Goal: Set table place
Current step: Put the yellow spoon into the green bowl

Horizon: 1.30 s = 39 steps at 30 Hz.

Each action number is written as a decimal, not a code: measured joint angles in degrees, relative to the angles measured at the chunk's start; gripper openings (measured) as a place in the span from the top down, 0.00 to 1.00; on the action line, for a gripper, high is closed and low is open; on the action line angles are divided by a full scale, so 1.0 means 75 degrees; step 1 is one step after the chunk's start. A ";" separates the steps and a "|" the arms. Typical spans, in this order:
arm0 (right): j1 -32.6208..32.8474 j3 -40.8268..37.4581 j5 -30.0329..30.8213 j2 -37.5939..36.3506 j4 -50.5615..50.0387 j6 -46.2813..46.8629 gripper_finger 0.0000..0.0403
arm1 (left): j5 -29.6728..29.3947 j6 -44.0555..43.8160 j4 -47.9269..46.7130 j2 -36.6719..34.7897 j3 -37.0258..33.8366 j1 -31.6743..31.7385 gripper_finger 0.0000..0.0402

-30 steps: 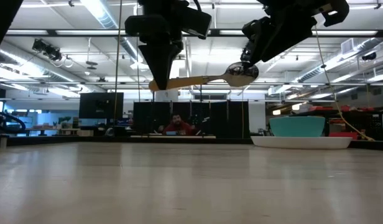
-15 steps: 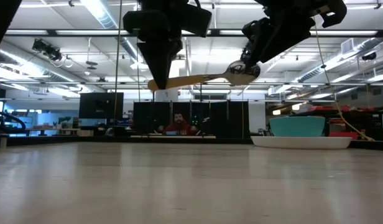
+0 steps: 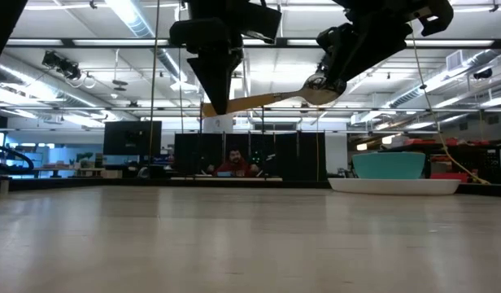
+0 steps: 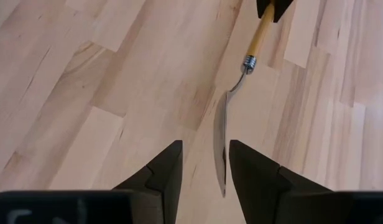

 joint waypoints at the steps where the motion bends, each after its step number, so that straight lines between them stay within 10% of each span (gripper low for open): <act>1: 0.0000 0.0000 0.0000 0.0000 0.0000 0.0001 0.66 | -0.0001 0.0000 0.0026 0.0000 0.0000 0.0000 0.90; 17: -0.0006 0.0000 -0.0005 0.0000 -0.0013 0.0137 0.97 | -0.0034 0.0132 0.0369 -0.0004 0.0003 0.0015 0.90; 28: -0.0006 0.0000 -0.0003 0.0000 -0.0017 0.0086 0.99 | -0.0027 0.0131 0.0369 -0.0017 0.0003 0.0015 0.90; 39: 0.0003 0.0000 0.0240 0.0000 -0.0091 -0.0060 0.99 | 0.0014 0.0152 0.0387 -0.0017 0.0003 0.0009 0.66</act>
